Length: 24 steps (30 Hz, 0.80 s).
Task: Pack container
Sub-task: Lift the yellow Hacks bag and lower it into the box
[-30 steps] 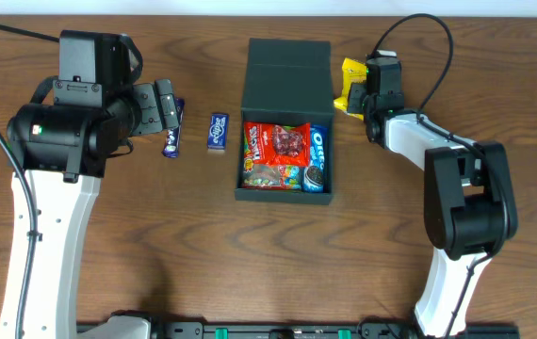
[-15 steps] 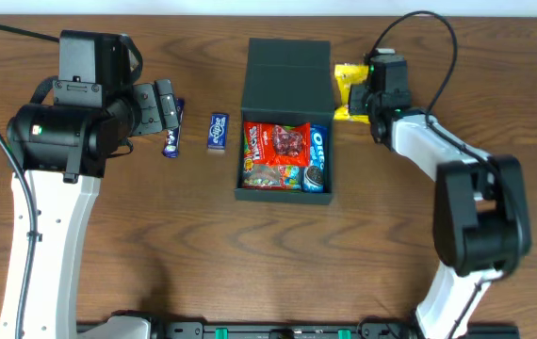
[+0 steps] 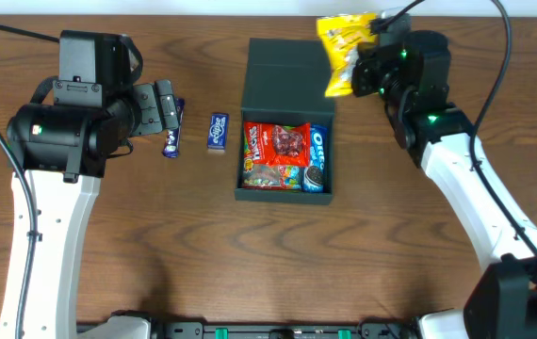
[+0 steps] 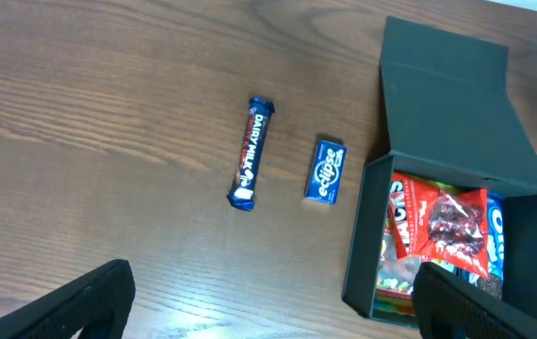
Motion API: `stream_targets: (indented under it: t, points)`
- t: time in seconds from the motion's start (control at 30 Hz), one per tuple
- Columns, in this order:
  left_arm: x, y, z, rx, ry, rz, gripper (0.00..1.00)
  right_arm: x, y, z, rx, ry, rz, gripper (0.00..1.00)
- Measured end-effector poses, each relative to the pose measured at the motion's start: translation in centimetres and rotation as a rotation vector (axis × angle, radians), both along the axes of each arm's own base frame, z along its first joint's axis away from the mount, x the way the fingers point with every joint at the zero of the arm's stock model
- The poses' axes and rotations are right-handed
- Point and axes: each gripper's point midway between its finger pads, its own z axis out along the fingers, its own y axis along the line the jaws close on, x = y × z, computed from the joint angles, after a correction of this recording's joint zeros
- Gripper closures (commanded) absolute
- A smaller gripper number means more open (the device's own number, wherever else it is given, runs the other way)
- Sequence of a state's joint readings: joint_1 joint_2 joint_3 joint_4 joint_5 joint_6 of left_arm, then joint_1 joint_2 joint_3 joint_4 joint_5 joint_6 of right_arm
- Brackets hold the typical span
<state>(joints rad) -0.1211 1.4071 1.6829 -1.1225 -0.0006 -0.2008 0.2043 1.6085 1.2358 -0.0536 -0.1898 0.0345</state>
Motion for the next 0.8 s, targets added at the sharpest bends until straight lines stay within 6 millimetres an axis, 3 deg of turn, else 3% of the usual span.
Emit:
stream_targets:
  t: [0.17, 0.3, 0.47, 0.57, 0.8]
  points:
    - [0.0, 0.0, 0.0, 0.0, 0.0, 0.0, 0.05, -4.6, 6.5, -1.4, 0.022, 0.079, 0.358, 0.99]
    - [0.0, 0.0, 0.0, 0.0, 0.0, 0.0, 0.05, -9.1, 9.7, -3.2, -0.026, 0.13, 0.614, 0.99]
    - [0.0, 0.0, 0.0, 0.0, 0.0, 0.0, 0.05, -13.0, 11.5, -4.7, -0.117, 0.124, 0.831, 0.99]
    - [0.0, 0.0, 0.0, 0.0, 0.0, 0.001, 0.05, -14.2, 12.2, -5.2, -0.174, 0.082, 0.925, 0.99]
    - [0.0, 0.0, 0.0, 0.0, 0.0, 0.001, 0.05, -14.5, 13.1, -9.8, -0.229, 0.124, 1.028, 0.99]
